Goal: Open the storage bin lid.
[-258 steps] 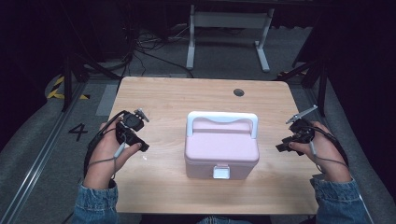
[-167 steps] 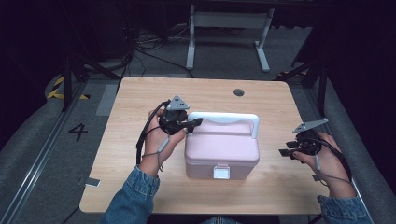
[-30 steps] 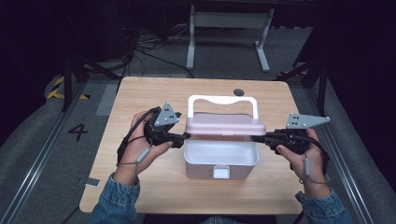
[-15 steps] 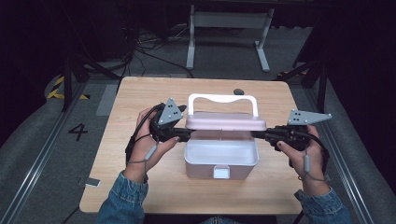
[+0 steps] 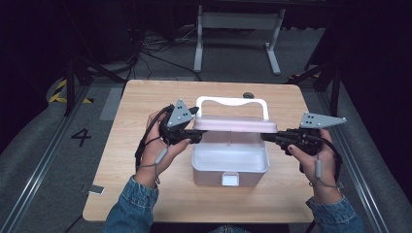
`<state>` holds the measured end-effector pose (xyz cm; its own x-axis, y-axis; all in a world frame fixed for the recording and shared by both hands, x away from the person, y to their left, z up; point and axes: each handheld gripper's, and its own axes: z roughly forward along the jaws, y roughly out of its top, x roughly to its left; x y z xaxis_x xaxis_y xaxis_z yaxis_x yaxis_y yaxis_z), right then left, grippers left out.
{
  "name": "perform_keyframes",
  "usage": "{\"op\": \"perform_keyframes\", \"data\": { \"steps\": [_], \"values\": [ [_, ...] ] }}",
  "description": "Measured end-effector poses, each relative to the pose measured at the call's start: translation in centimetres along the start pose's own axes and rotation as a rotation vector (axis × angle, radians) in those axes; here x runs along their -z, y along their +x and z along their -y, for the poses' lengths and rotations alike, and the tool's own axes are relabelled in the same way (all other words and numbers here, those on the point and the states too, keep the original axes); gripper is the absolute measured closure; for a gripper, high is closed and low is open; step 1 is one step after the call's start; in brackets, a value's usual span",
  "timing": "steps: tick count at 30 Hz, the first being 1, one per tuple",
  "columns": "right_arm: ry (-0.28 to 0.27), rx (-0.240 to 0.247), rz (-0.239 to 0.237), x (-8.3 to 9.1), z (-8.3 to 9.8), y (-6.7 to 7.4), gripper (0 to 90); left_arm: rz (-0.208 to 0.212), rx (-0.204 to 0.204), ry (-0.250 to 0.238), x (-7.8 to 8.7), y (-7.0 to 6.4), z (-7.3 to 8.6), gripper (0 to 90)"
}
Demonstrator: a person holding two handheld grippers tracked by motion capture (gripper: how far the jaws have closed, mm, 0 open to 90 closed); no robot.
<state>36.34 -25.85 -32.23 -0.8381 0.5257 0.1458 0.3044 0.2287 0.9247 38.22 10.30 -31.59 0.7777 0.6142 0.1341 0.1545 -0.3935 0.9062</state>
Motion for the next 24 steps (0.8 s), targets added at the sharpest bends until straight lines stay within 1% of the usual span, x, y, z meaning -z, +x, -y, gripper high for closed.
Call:
{"op": "perform_keyframes", "data": {
  "steps": [4, 5, 6, 7, 9, 10, 12, 14, 16, 17, 20, 24],
  "values": [
    [-0.011, -0.005, -0.003, 0.0, 0.0, 0.1, 83.7, 0.013, 0.025, -0.022, 0.1, 0.0, -0.1, 49.5],
    [-0.014, -0.007, -0.004, 0.0, 0.0, 0.1, 81.9, 0.016, 0.018, -0.024, 0.1, 0.0, -0.1, 51.1],
    [-0.019, -0.006, -0.008, 0.0, 0.0, 0.2, 79.0, 0.019, 0.020, -0.026, 0.0, 0.0, -0.2, 53.3],
    [-0.019, -0.006, -0.008, 0.0, 0.0, 0.2, 79.0, 0.018, 0.019, -0.028, 0.0, -0.1, -0.2, 53.3],
    [-0.024, 0.000, -0.005, 0.1, 0.1, 0.4, 75.3, 0.017, 0.007, -0.027, -0.1, -0.1, -0.3, 53.7],
    [-0.020, -0.004, -0.003, 0.1, 0.1, 0.4, 74.6, 0.004, 0.004, -0.035, -0.2, -0.1, -0.3, 54.2],
    [-0.021, -0.001, 0.015, 0.5, 0.1, 0.5, 72.7, 0.006, 0.009, -0.038, -0.3, 0.0, -0.4, 55.1],
    [-0.027, -0.005, 0.022, 1.0, 0.1, 0.4, 72.5, 0.007, 0.017, -0.038, -0.3, 0.0, -0.5, 55.2],
    [-0.037, -0.007, 0.037, 1.6, 0.2, 0.4, 72.5, 0.003, 0.010, -0.047, -0.5, 0.0, -0.6, 56.3],
    [-0.039, -0.012, 0.047, 2.2, 0.3, 0.3, 72.2, 0.001, -0.002, -0.050, -0.5, 0.1, -0.8, 57.6],
    [-0.039, -0.010, 0.057, 2.7, 0.5, 0.3, 71.9, 0.008, -0.002, -0.054, -0.7, 0.3, -0.9, 57.9],
    [-0.040, -0.021, 0.093, 4.0, 0.9, -0.1, 71.9, 0.018, 0.003, -0.059, -0.8, 0.7, -1.1, 58.3]
  ]
}}
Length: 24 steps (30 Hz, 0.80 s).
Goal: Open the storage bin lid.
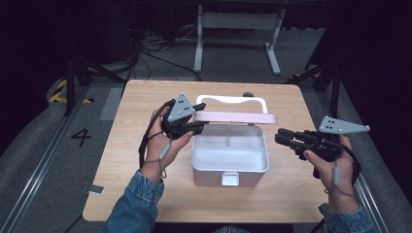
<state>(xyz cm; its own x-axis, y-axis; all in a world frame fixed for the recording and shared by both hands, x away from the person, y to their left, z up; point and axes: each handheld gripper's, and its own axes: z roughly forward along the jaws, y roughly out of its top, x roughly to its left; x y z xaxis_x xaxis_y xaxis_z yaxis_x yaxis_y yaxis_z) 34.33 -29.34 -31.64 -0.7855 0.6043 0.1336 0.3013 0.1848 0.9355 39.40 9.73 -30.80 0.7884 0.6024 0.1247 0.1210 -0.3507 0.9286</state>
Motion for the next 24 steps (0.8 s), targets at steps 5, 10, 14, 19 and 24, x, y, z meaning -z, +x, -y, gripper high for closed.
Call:
{"op": "perform_keyframes", "data": {
  "steps": [5, 10, 14, 19, 24],
  "values": [
    [0.003, -0.014, 0.043, 1.1, 0.4, -0.6, 72.0, 0.001, 0.014, -0.007, -0.3, 0.6, -0.3, 58.2],
    [-0.017, -0.037, 0.062, 2.0, 0.5, -1.2, 72.0, 0.007, 0.038, -0.025, -0.5, 1.2, -0.3, 59.2],
    [-0.019, -0.049, 0.071, 2.3, 0.6, -1.7, 72.0, -0.003, 0.042, -0.014, -0.8, 1.6, -0.7, 59.7],
    [-0.024, -0.056, 0.080, 2.5, 0.7, -2.2, 72.1, -0.002, 0.070, -0.004, -1.2, 2.3, -1.1, 59.8],
    [-0.028, -0.067, 0.082, 2.7, 0.8, -2.6, 72.0, -0.010, 0.126, -0.017, -1.9, 3.1, -1.1, 58.6]
  ]
}}
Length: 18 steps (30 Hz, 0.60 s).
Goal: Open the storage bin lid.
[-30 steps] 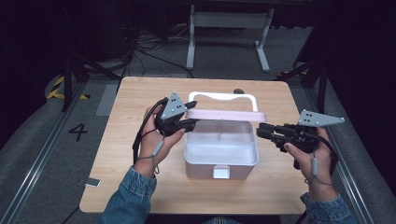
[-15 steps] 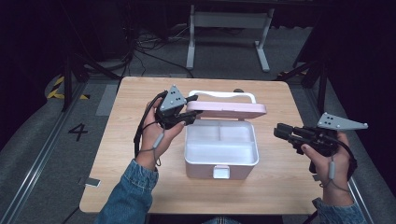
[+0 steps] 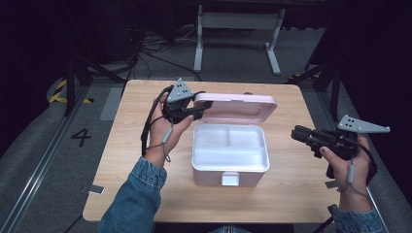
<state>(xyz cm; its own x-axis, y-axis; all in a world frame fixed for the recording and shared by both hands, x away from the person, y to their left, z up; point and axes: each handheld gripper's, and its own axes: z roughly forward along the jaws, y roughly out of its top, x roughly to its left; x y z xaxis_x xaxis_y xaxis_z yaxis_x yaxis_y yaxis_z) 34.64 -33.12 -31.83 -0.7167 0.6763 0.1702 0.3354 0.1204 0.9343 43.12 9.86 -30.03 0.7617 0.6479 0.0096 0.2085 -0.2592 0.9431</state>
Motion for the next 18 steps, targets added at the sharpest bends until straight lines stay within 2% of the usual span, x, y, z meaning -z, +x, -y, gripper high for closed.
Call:
{"op": "perform_keyframes", "data": {
  "steps": [7, 12, 18],
  "values": [
    [0.002, -0.011, 0.002, 0.1, 0.1, -0.3, 71.9, -0.039, -0.022, 0.013, -1.0, 0.8, -0.5, 60.1],
    [0.016, -0.020, 0.014, 0.0, 0.3, -0.8, 71.2, -0.044, -0.009, 0.029, -1.6, 1.4, -0.7, 60.2],
    [0.035, -0.016, 0.053, 0.2, 0.7, -1.7, 68.9, -0.059, -0.004, 0.063, -2.5, 2.2, -1.2, 59.4]
  ]
}}
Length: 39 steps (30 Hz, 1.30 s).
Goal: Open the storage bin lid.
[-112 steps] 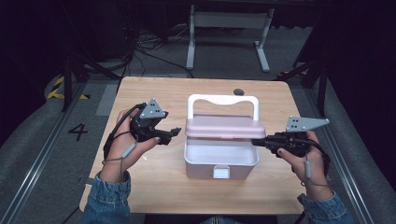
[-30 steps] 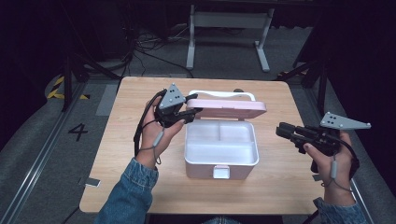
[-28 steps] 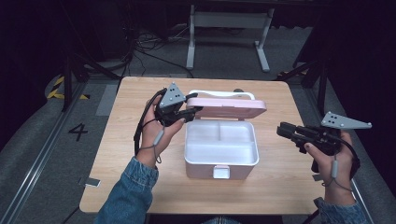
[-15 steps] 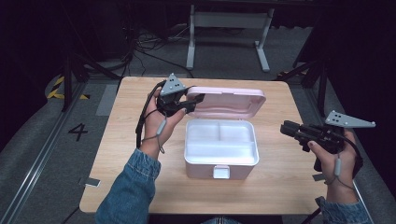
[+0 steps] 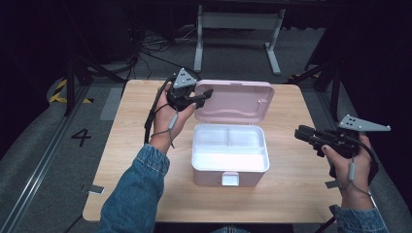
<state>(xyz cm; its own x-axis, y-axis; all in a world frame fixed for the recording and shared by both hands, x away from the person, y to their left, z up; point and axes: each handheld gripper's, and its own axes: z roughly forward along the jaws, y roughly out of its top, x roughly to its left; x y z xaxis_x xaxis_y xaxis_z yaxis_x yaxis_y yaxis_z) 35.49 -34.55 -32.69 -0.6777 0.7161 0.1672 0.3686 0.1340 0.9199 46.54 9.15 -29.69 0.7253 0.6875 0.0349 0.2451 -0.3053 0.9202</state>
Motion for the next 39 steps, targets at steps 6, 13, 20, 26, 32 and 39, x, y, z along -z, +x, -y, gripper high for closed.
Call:
{"op": "perform_keyframes", "data": {
  "steps": [6, 13, 20, 26, 32, 39],
  "values": [
    [0.017, -0.019, 0.032, 0.3, 0.4, -0.9, 67.9, 0.001, 0.030, 0.008, -0.9, 0.9, -0.1, 58.8],
    [0.015, -0.036, 0.025, 0.3, 0.6, -1.4, 67.3, -0.007, 0.070, 0.013, -2.1, 1.9, 0.1, 57.3],
    [0.031, -0.050, 0.023, -0.1, 0.8, -1.7, 67.2, -0.062, 0.051, 0.039, -3.0, 1.9, 0.1, 53.4],
    [0.048, -0.052, 0.025, -0.6, 1.1, -1.9, 66.7, -0.063, 0.083, 0.052, -4.0, 2.7, 0.6, 52.0],
    [0.048, -0.056, 0.032, -0.7, 1.1, -2.1, 65.4, -0.067, 0.118, 0.071, -5.1, 3.5, 1.2, 51.0],
    [0.052, -0.065, 0.027, -0.8, 1.2, -2.3, 65.5, -0.041, 0.177, 0.093, -5.9, 4.2, 1.4, 52.5]
  ]
}}
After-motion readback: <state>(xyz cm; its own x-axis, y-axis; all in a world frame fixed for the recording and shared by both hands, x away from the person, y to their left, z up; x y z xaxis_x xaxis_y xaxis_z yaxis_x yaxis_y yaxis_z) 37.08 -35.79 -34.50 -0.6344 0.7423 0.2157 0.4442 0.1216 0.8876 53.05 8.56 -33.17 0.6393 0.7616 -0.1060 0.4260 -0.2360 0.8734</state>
